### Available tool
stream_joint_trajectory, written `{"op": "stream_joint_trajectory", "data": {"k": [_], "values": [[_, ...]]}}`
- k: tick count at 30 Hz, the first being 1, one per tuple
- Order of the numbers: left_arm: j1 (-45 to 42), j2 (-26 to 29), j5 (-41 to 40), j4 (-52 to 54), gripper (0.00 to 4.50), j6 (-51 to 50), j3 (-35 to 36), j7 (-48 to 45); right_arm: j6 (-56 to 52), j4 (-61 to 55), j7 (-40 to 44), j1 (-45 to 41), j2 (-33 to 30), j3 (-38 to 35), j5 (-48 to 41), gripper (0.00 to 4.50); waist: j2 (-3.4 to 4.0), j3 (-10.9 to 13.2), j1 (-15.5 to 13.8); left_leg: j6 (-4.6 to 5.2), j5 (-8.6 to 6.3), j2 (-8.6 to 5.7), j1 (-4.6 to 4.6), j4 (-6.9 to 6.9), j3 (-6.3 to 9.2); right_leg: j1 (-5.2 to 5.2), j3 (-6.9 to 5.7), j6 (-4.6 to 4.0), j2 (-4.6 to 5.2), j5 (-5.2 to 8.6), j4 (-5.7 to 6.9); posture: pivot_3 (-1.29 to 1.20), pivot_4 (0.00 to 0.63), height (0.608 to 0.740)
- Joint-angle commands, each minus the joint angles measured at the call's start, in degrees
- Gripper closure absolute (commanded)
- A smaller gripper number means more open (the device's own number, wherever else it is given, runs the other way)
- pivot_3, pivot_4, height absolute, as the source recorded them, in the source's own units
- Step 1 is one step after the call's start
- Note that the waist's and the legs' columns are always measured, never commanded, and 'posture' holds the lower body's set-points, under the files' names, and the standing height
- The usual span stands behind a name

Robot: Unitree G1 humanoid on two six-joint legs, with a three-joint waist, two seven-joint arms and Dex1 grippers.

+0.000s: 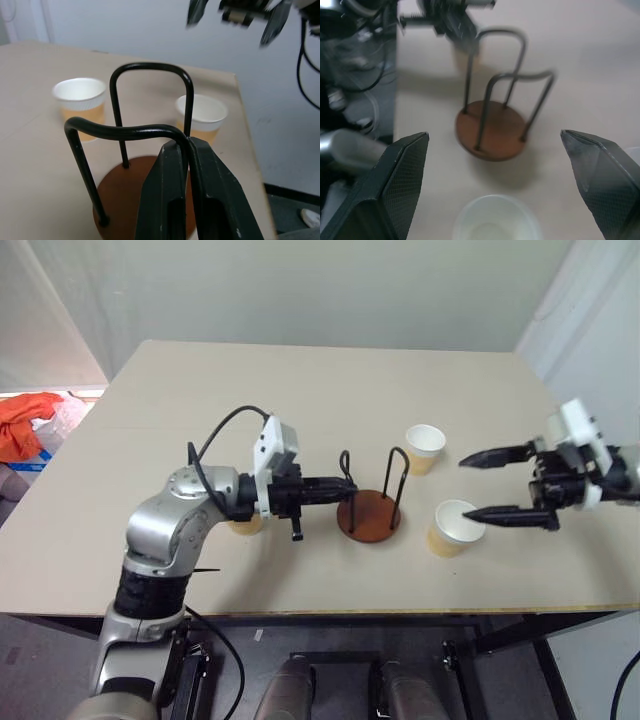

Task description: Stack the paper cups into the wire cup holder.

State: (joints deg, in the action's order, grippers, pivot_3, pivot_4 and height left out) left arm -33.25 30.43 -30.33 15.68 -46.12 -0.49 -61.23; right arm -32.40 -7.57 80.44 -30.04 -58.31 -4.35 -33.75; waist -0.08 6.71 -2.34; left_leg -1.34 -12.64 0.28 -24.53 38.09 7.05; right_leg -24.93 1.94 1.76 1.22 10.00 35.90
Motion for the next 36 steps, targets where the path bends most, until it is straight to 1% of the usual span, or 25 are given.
{"op": "stream_joint_trajectory", "data": {"k": [1,4,6,11,15,18,25,28,30,32,36], "values": [[1.43,1.57,-0.57,2.97,4.48,0.17,0.45,2.33,1.1,-1.05,-0.65,-0.21,-0.45,0.56,1.63,0.0,0.03,0.03,0.07,0.0,0.0,-0.01,0.2,-0.02,0.0,0.19,0.02,-0.01,0.0,0.0,0.0,0.0,0.15,0.74],[2.85,2.86,-0.11,2.35,4.48,0.88,-0.46,2.67,1.79,-0.18,0.18,-1.1,-0.71,1.62,2.65,0.0,0.02,0.03,0.2,0.0,0.01,-0.04,0.57,-0.05,0.07,0.54,0.08,-0.06,-0.01,0.01,0.0,0.0,0.15,0.74],[3.75,3.71,0.94,2.1,4.48,1.85,-1.4,3.18,2.22,0.91,0.5,-2.09,-0.61,2.02,3.35,0.0,0.02,0.03,0.3,-0.02,0.02,-0.1,0.58,-0.05,0.12,0.56,0.14,-0.07,-0.01,0.01,-0.01,0.0,0.15,0.74],[5.16,3.37,2.38,0.09,4.48,5.62,-2.68,4.31,2.47,1.62,0.71,-2.96,-0.35,2.37,3.87,0.0,0.02,0.03,0.24,-0.03,-0.04,-0.22,0.5,-0.08,0.19,0.52,0.33,-0.01,0.0,0.14,-0.03,0.0,0.15,0.74],[7.34,3.26,4.34,-1.98,3.39,8.68,-4.79,4.09,2.56,1.39,0.54,-2.92,-0.17,2.44,3.97,0.0,0.02,0.03,0.24,-0.07,-0.24,-0.23,0.5,-0.16,0.19,0.5,0.34,0.01,0.0,0.38,-0.04,0.0,0.15,0.74],[8.15,3.68,5.18,-2.35,2.4,10.17,-5.14,4.35,2.53,1.19,0.65,-2.81,-0.27,2.37,4.07,0.0,0.02,0.03,0.23,-0.25,-0.35,-0.23,0.48,-0.17,0.19,0.48,0.33,0.0,-0.01,0.56,-0.03,0.0,0.15,0.74],[7.44,7.88,6.44,-2.49,0.03,11.98,-4.95,2.25,3.51,1.65,2.22,-2.83,-1.96,3.13,5.81,0.0,0.02,0.03,0.17,-0.42,-0.48,-0.23,0.48,-0.18,0.19,0.48,0.31,-0.03,-0.01,0.7,-0.03,0.0,0.15,0.74],[4.32,10.33,4.33,0.18,0.01,11.68,-2.4,0.99,4.48,2.18,3.28,-2.76,-2.91,4.64,7.8,0.0,0.01,0.04,0.16,-0.04,-0.74,-0.22,0.48,-0.18,0.21,0.48,0.31,-0.04,-0.01,0.7,-0.03,0.0,0.15,0.74],[1.85,12.11,2.57,1.49,0.01,10.61,-1.23,-0.39,5.54,2.91,3.82,-2.69,-3.28,5.59,9.2,0.0,-0.01,0.05,0.1,-0.05,-0.73,-0.22,0.47,-0.17,0.24,0.48,0.28,-0.04,-0.01,0.7,-0.02,0.0,0.15,0.74],[0.64,15.75,0.47,3.65,0.01,9.39,-0.25,-3.83,6.4,3.29,4.31,-2.84,-3.53,6.17,10.23,0.0,-0.01,0.05,0.15,-0.06,-0.72,-0.23,0.48,-0.15,0.25,0.48,0.28,-0.05,-0.01,0.7,-0.02,0.0,0.15,0.74],[0.58,23.1,-0.9,5.4,0.01,9.78,2.44,-8.45,8.11,2.65,4.7,-2.1,-4.83,7.17,12.87,0.0,0.05,0.07,0.45,-0.07,-0.78,-0.23,0.54,-0.19,0.22,0.45,0.31,-0.08,-0.01,0.71,-0.03,0.0,0.15,0.74]]}}
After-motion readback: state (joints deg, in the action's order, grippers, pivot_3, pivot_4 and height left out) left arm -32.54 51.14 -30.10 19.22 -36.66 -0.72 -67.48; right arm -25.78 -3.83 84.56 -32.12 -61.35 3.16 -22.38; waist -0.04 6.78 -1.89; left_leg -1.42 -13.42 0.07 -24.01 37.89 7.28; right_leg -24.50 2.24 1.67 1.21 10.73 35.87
